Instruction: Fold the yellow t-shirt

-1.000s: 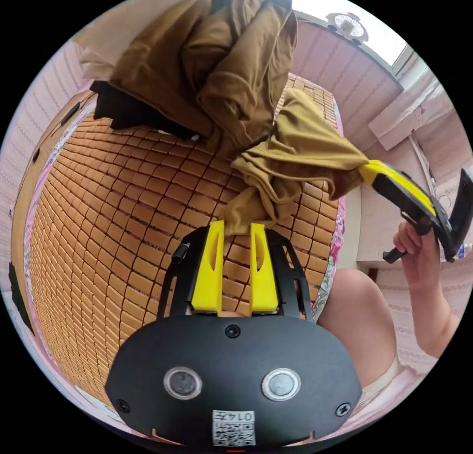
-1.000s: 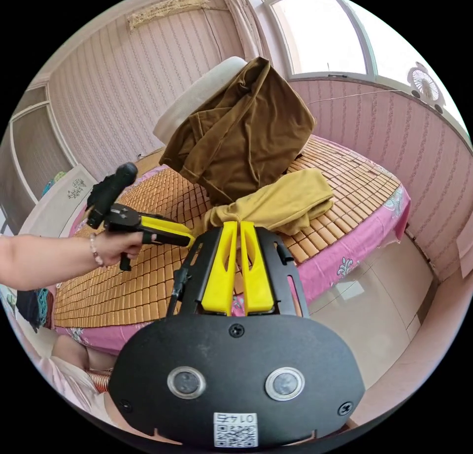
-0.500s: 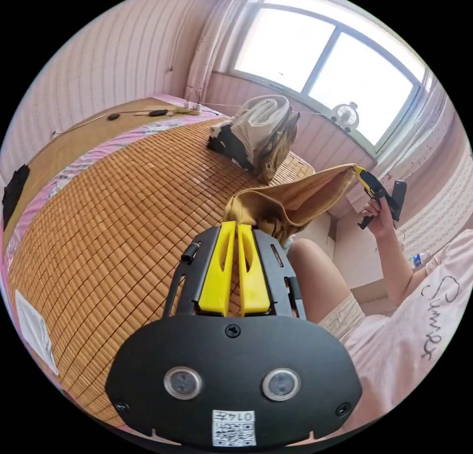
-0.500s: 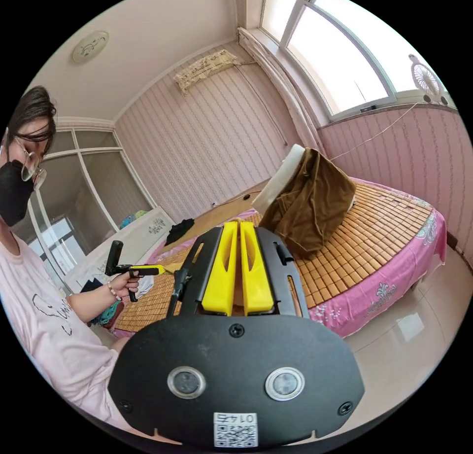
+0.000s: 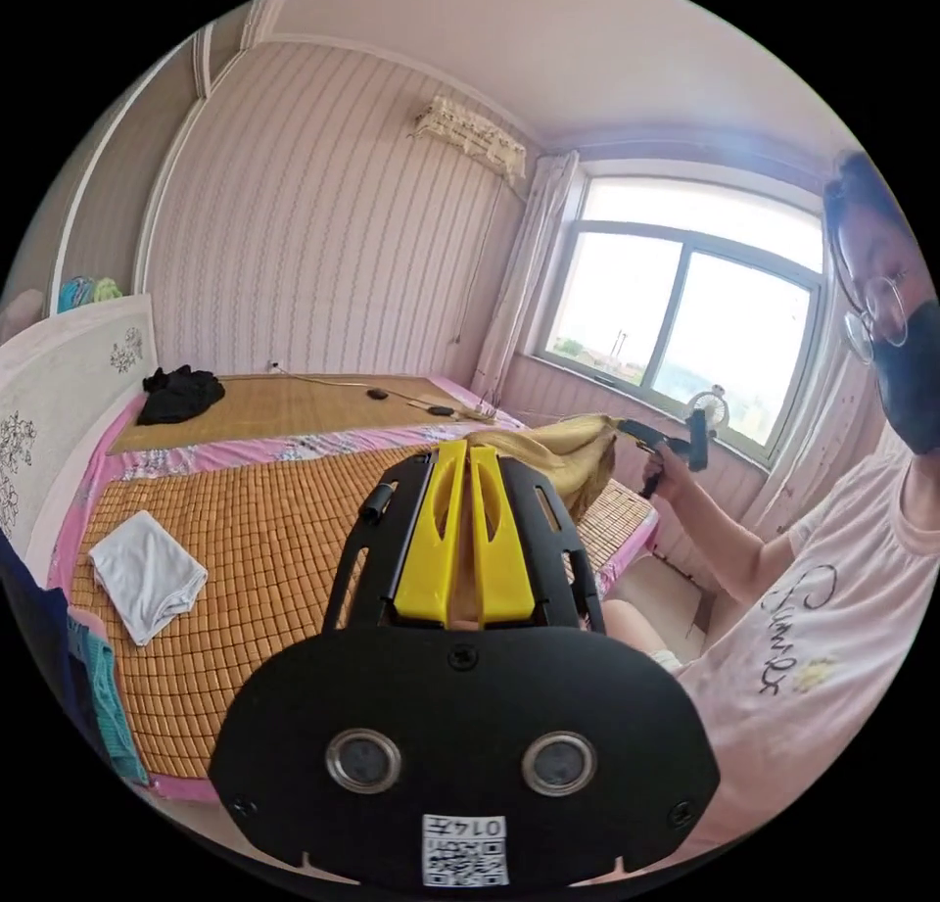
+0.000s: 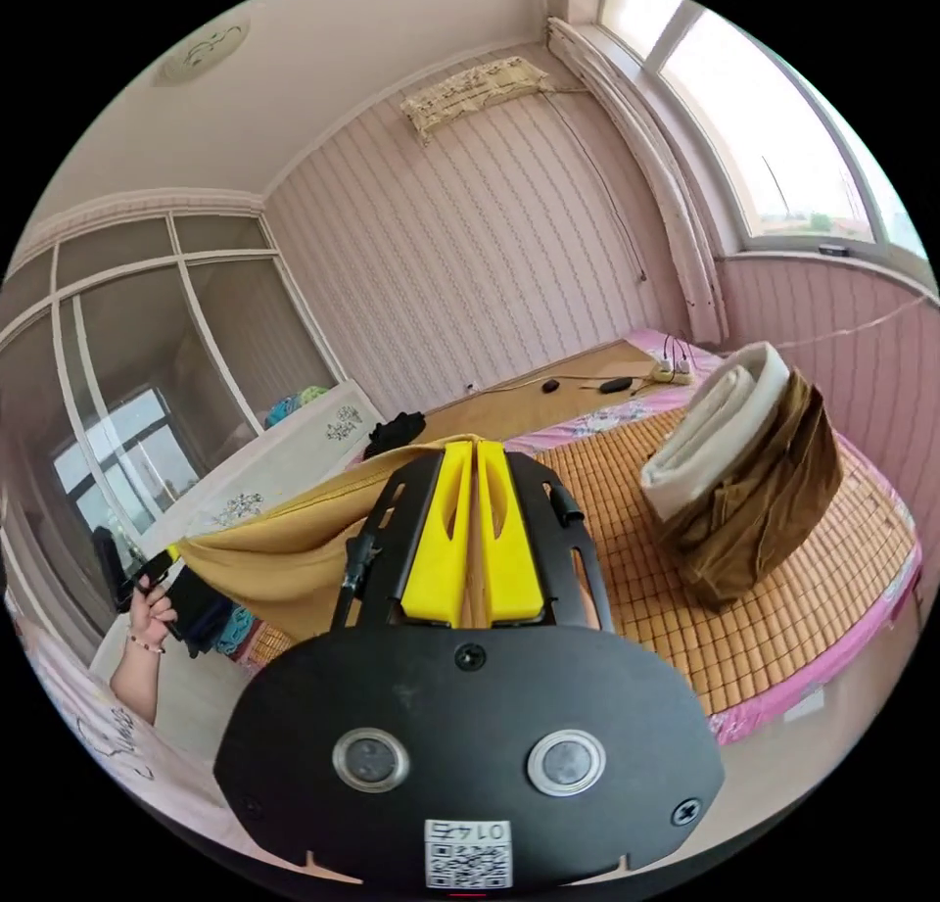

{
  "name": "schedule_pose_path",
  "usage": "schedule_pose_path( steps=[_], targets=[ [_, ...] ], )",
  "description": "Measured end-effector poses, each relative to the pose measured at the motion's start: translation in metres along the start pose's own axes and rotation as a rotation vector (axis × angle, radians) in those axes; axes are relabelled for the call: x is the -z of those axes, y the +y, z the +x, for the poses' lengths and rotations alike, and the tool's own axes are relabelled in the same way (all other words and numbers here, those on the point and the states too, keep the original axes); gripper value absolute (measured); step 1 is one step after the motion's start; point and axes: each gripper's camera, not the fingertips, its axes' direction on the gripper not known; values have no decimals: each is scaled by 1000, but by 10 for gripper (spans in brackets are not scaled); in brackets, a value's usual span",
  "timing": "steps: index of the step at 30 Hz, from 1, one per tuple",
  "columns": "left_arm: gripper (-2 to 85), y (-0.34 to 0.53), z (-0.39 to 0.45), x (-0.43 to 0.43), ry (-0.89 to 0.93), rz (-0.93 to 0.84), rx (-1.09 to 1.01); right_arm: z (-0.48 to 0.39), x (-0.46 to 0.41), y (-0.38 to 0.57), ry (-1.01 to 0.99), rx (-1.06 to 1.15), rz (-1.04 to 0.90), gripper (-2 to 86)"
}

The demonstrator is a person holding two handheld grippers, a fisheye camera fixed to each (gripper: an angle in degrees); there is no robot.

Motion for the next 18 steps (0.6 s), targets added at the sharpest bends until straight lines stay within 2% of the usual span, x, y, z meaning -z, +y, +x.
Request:
schedule_pose_path(
  steps=[2, 4, 5, 7, 8, 10, 13, 16, 18],
  targets=[
    [-10, -4, 29, -8, 50, 13, -61, -41, -26, -74, -36, 89, 29, -1],
    [-10, -8, 71, -21, 50, 14, -167, -146, -69, -158, -159, 293, 40, -1],
    [-10, -8, 82, -24, 41, 10, -196, -177, -81, -171, -199, 345, 26, -1],
    [-10, -5, 118, -40, 7, -8, -283, -291, -141, -184, -348, 510, -59, 0],
    [-10, -3, 126, -45, 2, -15, -299, -315, -159, -177, -375, 539, -99, 0],
    [-10, 11, 147, -74, 4, -72, -318, -395, -233, -122, -440, 666, -326, 1],
    [-9, 42, 156, -119, 56, -193, -301, -443, -291, -19, -514, 808, -485, 1],
    [-7, 86, 153, -163, 110, -325, -261, -442, -329, 80, -610, 871, -693, 4],
    [-4, 114, 147, -184, 155, -424, -249, -421, -340, 126, -649, 837, -791, 11]
  ],
)
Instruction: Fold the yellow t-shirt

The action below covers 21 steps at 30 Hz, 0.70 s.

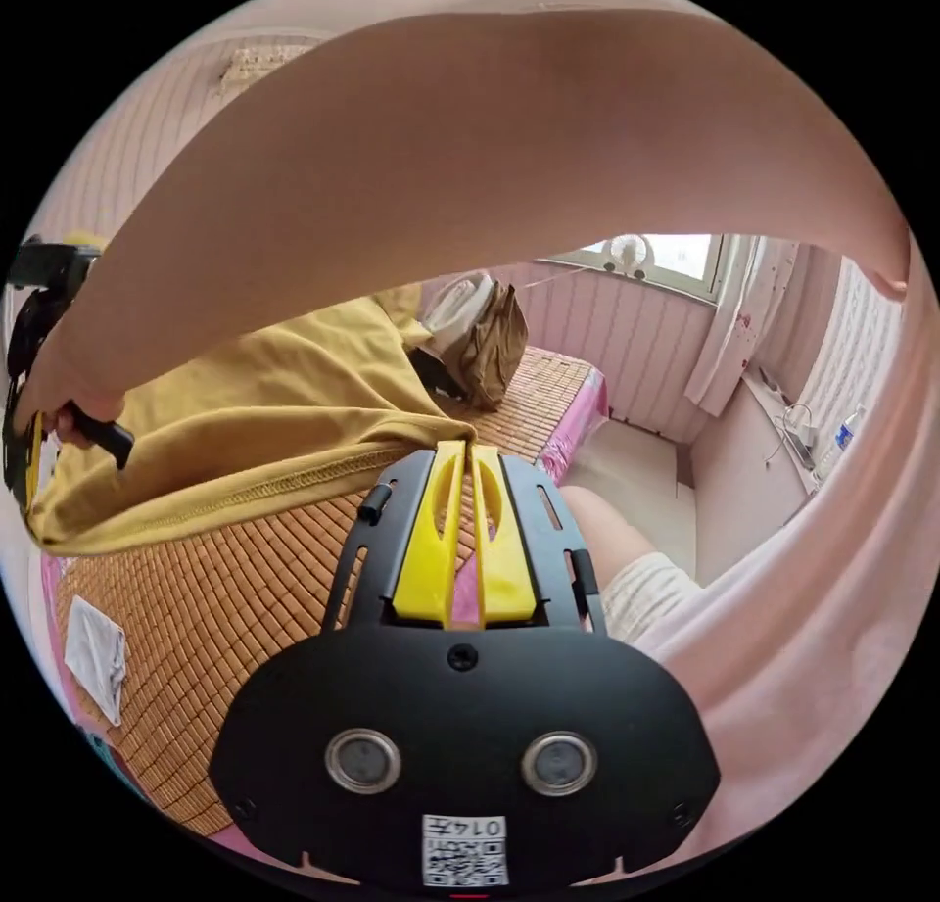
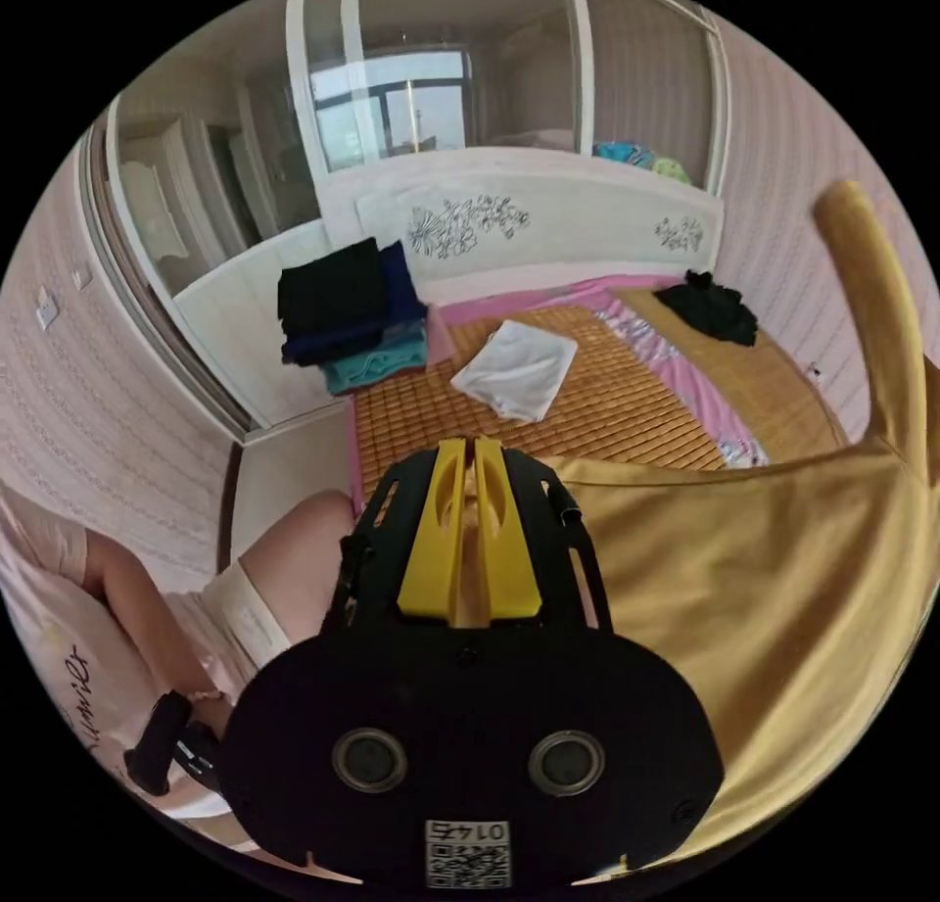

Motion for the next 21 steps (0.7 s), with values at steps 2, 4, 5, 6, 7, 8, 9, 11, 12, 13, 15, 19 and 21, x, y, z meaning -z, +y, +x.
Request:
schedule_pose_path(
  steps=[2, 4, 5, 6, 7, 8, 9, 11, 12, 13, 15, 19, 21],
  targets=[
    [6, 18, -7, -27, 77, -136, 22, 4, -22, 38, -71, -21, -42, 24],
    [28, 35, -7, -38, 167, -280, -18, 14, -32, 95, -49, -116, -97, 37],
    [33, 39, -6, -35, 165, -294, -36, 18, -33, 110, -41, -151, -117, 40],
    [36, 45, -6, -26, 141, -313, -61, 25, -33, 143, -35, -219, -130, 46],
    [37, 50, -10, -16, 125, -326, -61, 30, -31, 177, -38, -300, -119, 54],
    [38, 52, -15, -11, 121, -329, -48, 33, -30, 193, -44, -343, -112, 59],
    [37, 58, -29, 0, 115, -320, 10, 35, -28, 223, -55, -431, -106, 64],
    [36, 73, -62, 13, 110, -307, 147, 33, -25, 260, -34, -554, -111, 74],
    [36, 88, -89, 18, 77, -305, 255, 28, -21, 278, 2, -610, -103, 78],
    [38, 106, -116, 19, 13, -325, 360, 20, -18, 290, 51, -646, -103, 80],
    [43, 134, -153, 16, -82, -376, 494, 10, -20, 298, 131, -678, -136, 80],
    [87, 164, -221, -4, -171, -499, 708, 9, -40, 286, 291, -699, -235, 118],
    [91, 166, -243, -17, -208, -523, 752, 19, -53, 274, 371, -730, -287, 173]
  ],
)
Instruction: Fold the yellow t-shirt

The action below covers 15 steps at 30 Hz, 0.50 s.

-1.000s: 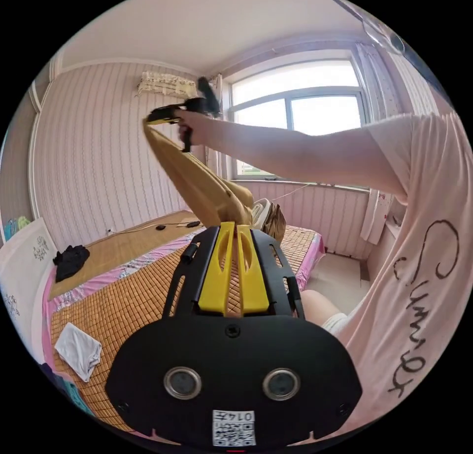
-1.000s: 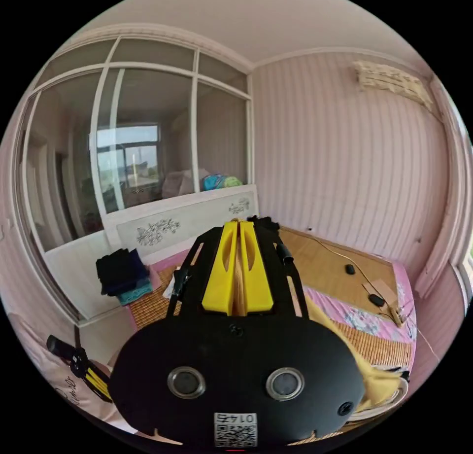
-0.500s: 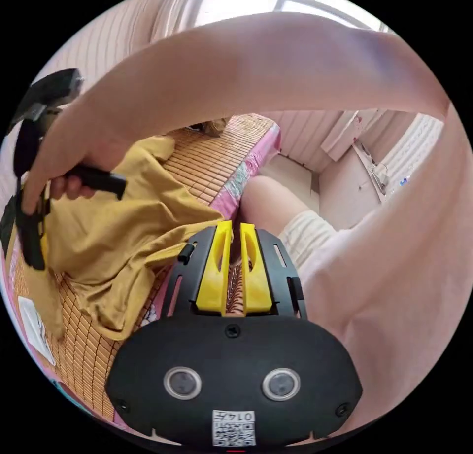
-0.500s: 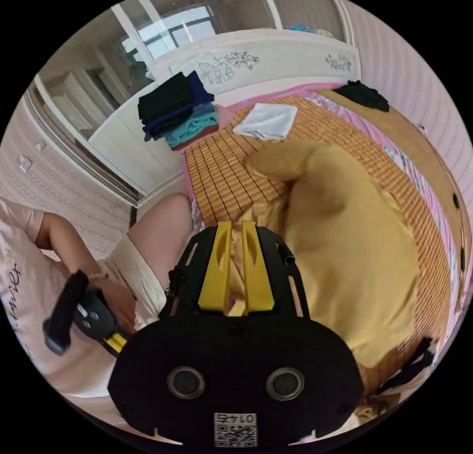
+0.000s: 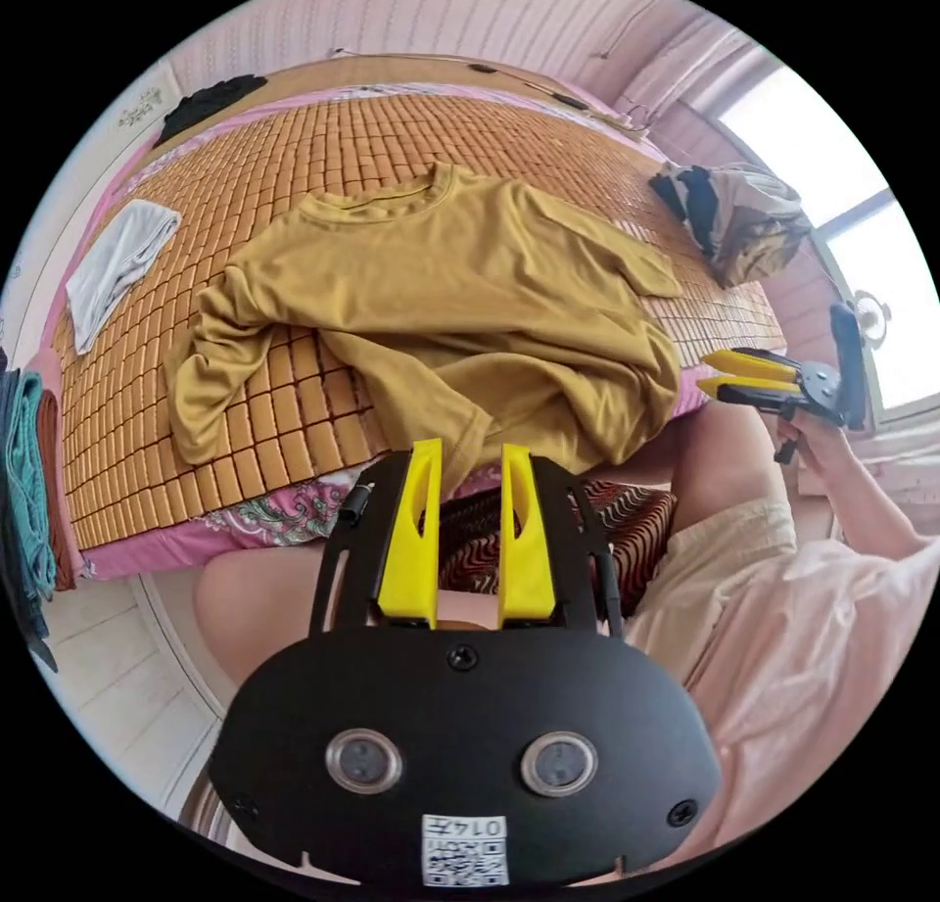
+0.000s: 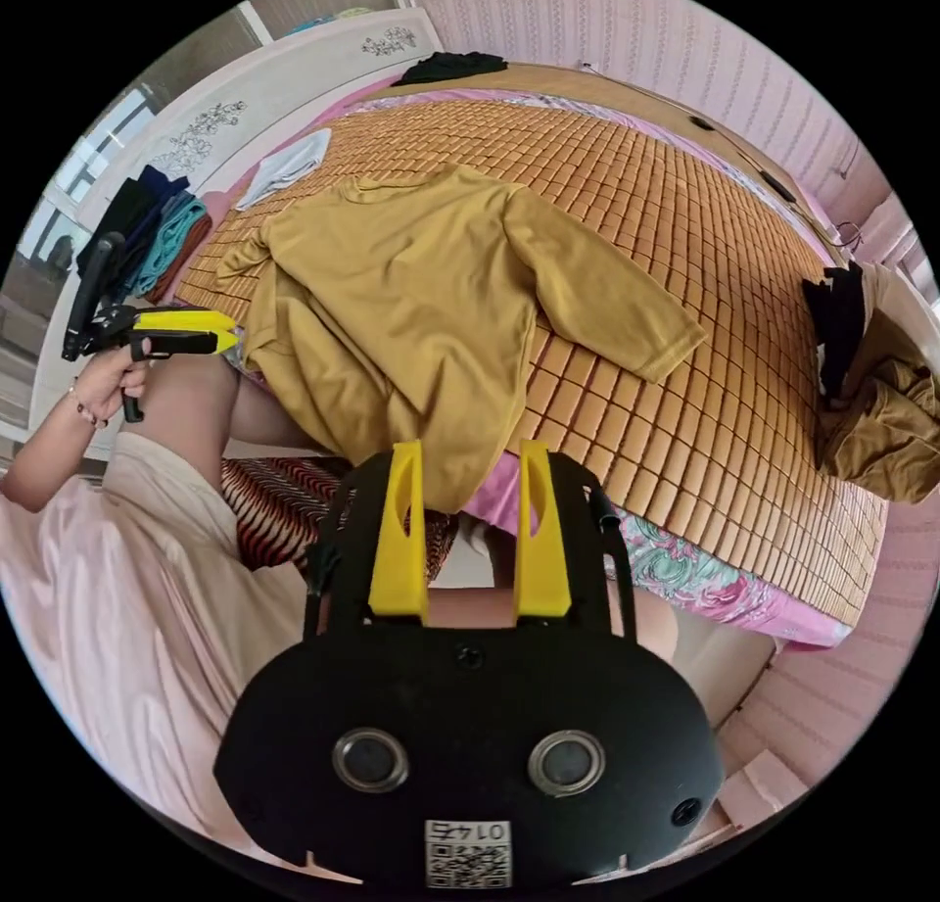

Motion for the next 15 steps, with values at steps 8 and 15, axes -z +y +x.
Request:
schedule_pose_path(
  steps=[8, 15],
  targets=[
    [24, -24, -12, -6, -42, -41, -111, 4, -29, -36, -28, -13, -76, 97],
    [-4, -11, -44, 101, 110, 213, -72, 70, 30, -64, -180, -26, 72, 16]
  ],
)
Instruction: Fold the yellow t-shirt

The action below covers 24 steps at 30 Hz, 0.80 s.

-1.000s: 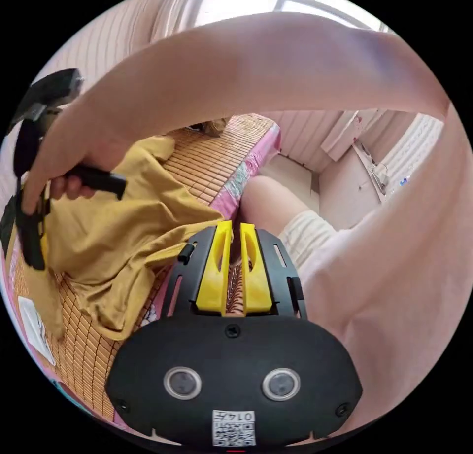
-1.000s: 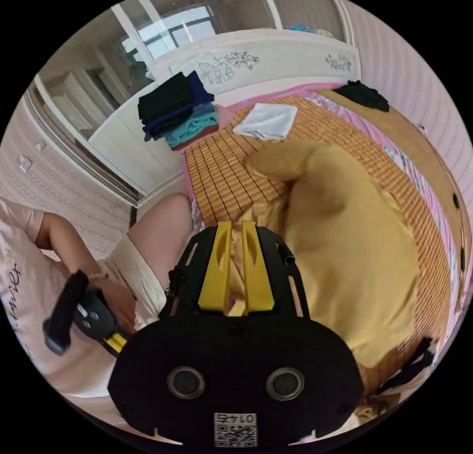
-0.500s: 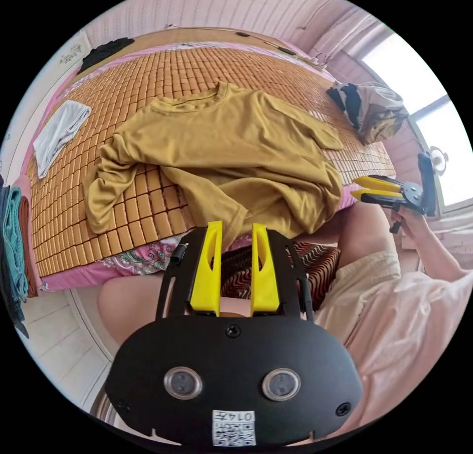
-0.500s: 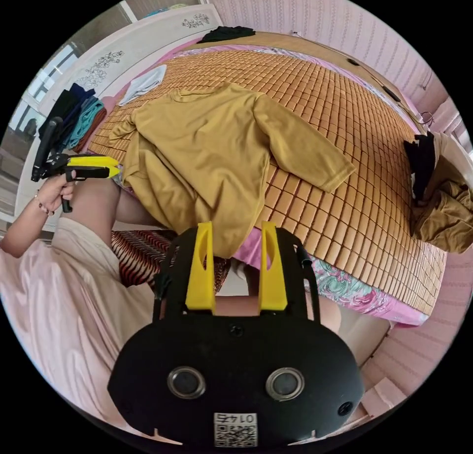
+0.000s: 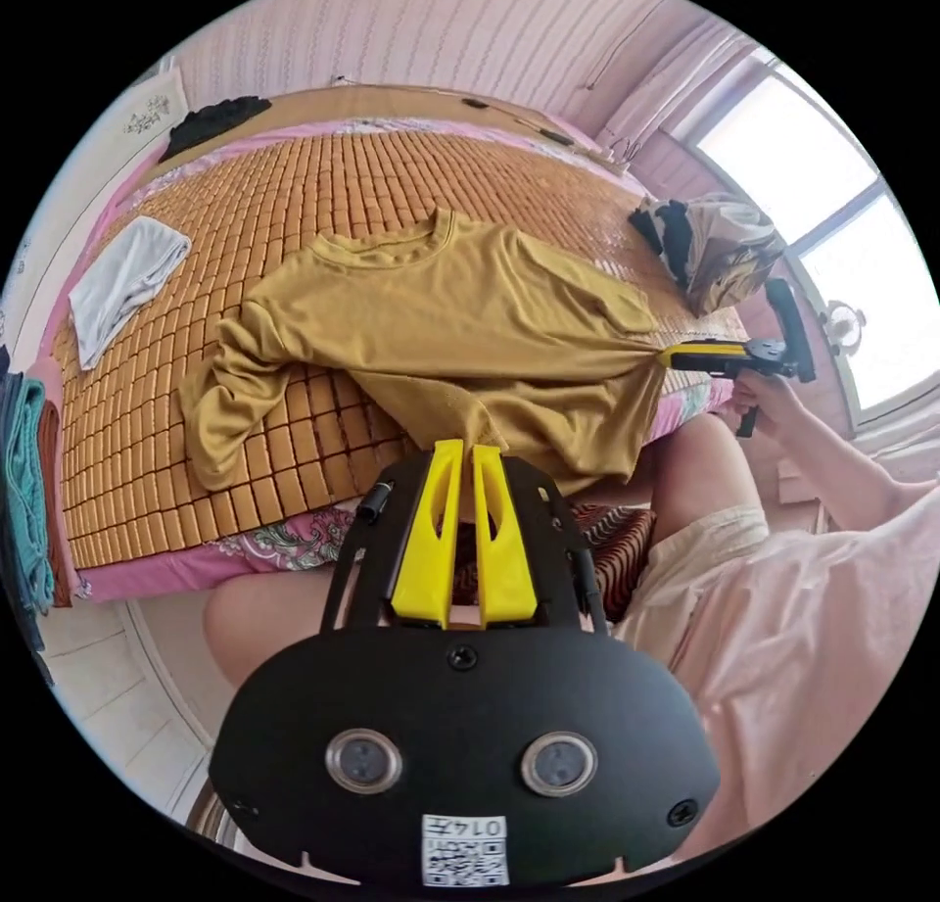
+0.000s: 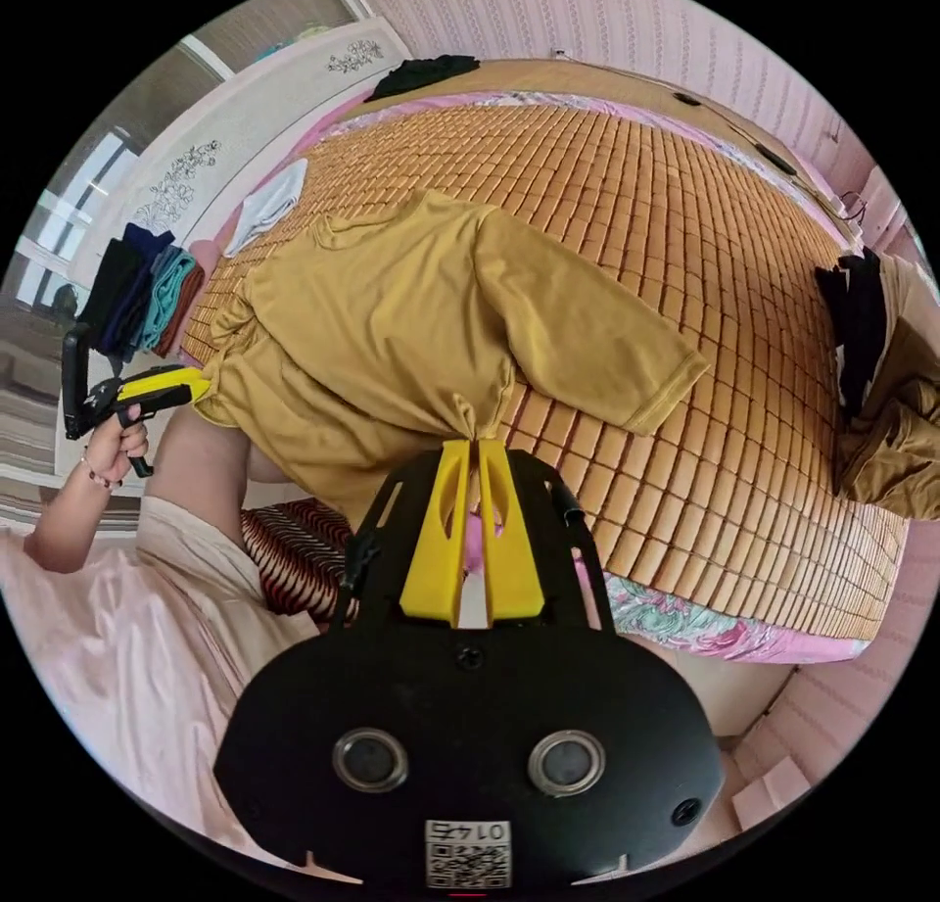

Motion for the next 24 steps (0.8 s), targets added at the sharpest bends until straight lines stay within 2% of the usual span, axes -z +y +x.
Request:
schedule_pose_path(
  steps=[4, 6, 10, 15, 18, 20, 24],
  targets=[
    [-4, -35, -5, 54, -32, 188, 14, 35, 43, -41, 42, -78, 131, 25],
    [-3, -51, -11, 58, -69, 226, 27, 51, 52, -50, 34, -140, 174, 37],
    [1, -67, -44, 24, -59, 130, 117, 73, 44, -34, 30, -242, 215, 76],
    [0, -52, -77, -12, -28, 33, 232, 69, -8, 4, -81, -228, 90, 110],
    [-2, -47, -81, -14, -2, 13, 256, 53, -35, 10, -27, -160, 23, 114],
    [-5, -47, -82, -11, -14, 3, 260, 52, -38, 6, -12, -162, 35, 104],
    [-8, -55, -86, 2, -29, 13, 273, 62, -43, -5, -31, -179, -87, 29]
  ],
)
